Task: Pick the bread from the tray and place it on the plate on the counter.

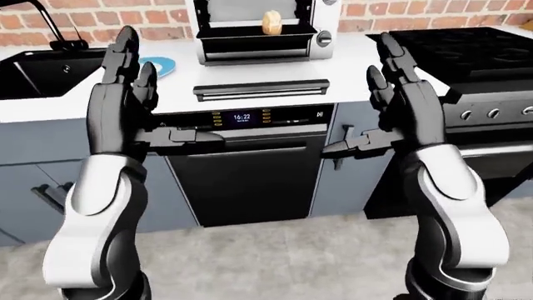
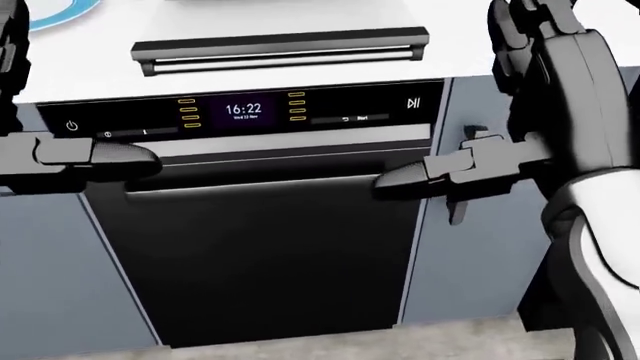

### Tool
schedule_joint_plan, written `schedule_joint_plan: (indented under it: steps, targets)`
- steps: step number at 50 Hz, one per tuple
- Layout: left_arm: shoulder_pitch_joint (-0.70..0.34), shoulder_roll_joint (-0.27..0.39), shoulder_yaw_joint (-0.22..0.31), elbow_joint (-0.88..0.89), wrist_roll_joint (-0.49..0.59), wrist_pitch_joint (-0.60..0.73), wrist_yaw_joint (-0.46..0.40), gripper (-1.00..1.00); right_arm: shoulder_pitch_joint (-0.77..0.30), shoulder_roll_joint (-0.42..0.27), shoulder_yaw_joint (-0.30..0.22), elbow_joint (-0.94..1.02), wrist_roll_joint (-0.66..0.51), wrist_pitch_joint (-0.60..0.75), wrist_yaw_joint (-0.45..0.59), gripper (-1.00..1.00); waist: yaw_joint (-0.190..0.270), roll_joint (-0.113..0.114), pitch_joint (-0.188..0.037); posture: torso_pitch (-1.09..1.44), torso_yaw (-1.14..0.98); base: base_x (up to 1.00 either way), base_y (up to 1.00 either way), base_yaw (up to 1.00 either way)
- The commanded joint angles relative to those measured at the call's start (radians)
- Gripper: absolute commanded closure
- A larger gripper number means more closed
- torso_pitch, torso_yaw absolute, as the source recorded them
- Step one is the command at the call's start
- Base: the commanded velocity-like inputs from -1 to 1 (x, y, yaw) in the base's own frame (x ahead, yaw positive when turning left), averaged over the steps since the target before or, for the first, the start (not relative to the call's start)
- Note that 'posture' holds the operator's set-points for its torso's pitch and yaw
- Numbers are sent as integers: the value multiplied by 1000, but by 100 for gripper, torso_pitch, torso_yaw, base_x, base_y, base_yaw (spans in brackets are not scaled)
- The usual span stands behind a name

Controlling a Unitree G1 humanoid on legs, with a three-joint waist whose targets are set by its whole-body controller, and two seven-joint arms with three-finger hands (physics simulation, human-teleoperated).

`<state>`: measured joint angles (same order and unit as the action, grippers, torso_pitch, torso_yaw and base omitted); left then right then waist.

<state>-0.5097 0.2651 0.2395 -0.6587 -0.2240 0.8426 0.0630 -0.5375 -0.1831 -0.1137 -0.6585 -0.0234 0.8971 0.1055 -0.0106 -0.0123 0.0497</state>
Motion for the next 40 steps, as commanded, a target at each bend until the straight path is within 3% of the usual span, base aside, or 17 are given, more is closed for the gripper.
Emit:
schedule_joint_plan:
  steps: [1, 4, 7, 8, 9, 11, 19, 24, 25, 26, 30, 33, 35, 37, 38, 39, 40]
  targets:
    - [-29, 21, 17, -17, -9, -20, 6, -100, -45, -8, -1, -26, -3, 3, 2, -100, 6, -17, -24, 0, 0, 26, 14, 0]
    - [-51, 36, 33, -16, -30, -8, 15, -100, -81, -21, -10, -28, -3, 28, 6, -100, 3, -1, -30, 0, 0, 26, 6, 0]
    - [-69, 54, 39, -11, -42, -9, 25, -100, -111, -32, -19, -36, 0, 44, 4, -100, -7, 52, -11, 0, 0, 26, 2, 0]
    - [-75, 59, 41, -10, -47, -10, 30, -100, -116, -34, -20, -36, 3, 46, 3, -100, -7, 85, -19, 0, 0, 26, 2, 0]
    - [-90, 64, 45, -9, -56, -2, 38, -100, -129, -44, -16, -41, 1, 54, 6, -100, 0, 83, -35, 0, 0, 35, 0, 0]
    - [-101, 76, 47, -11, -64, 1, 47, -100, -157, -46, -26, -50, 12, 79, 3, -100, 1, 94, -9, 0, 0, 38, 0, 0]
    - [-117, 113, 68, -24, -105, 23, 74, -100, -197, -65, -20, -55, 19, 103, 1, -100, 23, 36, -11, 0, 0, 38, 0, 0]
    - [-146, 140, 80, -22, -127, 41, 81, -100, -233, -79, -26, -72, 23, 143, 7, -100, 39, -42, -37, 0, 0, 38, 0, 0]
    - [-164, 147, 90, -15, -138, 48, 88, -100, -242, -90, -29, -74, 23, 151, 12, -100, 25, -24, -23, 0, 0, 34, 0, 0]
    - [-167, 155, 88, -13, -141, 45, 92, -100, -246, -93, -32, -75, 26, 157, 14, -100, 29, -42, -15, 0, 0, 34, 0, 0]
    - [-177, 175, 89, -10, -159, 45, 98, -100, -272, -116, -42, -85, 27, 186, 19, -100, 14, -17, -18, 0, 0, 27, 0, 0]
    - [-191, 196, 103, -15, -175, 58, 105, -100, -298, -127, -46, -98, 29, 211, 21, -100, 6, 14, -4, 0, 0, 23, 0, 0]
    - [-198, 207, 111, -20, -190, 67, 113, -100, -304, -132, -39, -103, 28, 204, 23, -100, 2, 50, -14, 0, 0, 18, 0, 0]
    - [-194, 216, 114, -26, -198, 68, 120, -100, -309, -136, -33, -108, 24, 206, 25, -100, -3, 98, -49, 0, 0, 18, 0, 0]
    - [-186, 215, 113, -33, -202, 68, 123, -100, -304, -141, -34, -107, 18, 195, 27, -100, 6, 87, -23, 0, 0, 16, 0, 0]
    - [-183, 217, 116, -36, -205, 68, 126, -100, -302, -142, -37, -104, 16, 194, 29, -100, -1, 104, -12, 0, 0, 16, 0, 0]
    - [-186, 220, 121, -36, -211, 70, 130, -100, -306, -143, -37, -106, 14, 198, 31, -100, 6, 96, -13, 0, 0, 13, 0, 0]
